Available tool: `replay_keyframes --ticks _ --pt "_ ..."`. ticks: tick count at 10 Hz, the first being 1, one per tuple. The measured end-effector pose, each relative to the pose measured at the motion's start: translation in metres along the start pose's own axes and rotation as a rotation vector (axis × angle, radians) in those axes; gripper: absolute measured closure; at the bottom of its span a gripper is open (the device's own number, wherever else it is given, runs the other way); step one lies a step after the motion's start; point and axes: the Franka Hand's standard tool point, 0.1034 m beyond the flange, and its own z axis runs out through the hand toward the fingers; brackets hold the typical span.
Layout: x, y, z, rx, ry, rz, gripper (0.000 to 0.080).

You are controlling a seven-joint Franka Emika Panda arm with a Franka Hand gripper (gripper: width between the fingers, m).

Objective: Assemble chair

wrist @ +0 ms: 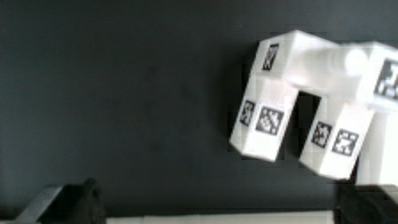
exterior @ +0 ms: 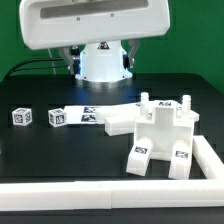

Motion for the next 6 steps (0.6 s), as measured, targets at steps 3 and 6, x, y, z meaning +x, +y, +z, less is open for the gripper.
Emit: replay_keyframes --ticks 3,6 --pt "0.001 -0.019 0.007 -0.042 0.215 -0.024 0.0150" --pt "0.000 -0.018 0.008 -0.042 0.213 -0.023 0.0150"
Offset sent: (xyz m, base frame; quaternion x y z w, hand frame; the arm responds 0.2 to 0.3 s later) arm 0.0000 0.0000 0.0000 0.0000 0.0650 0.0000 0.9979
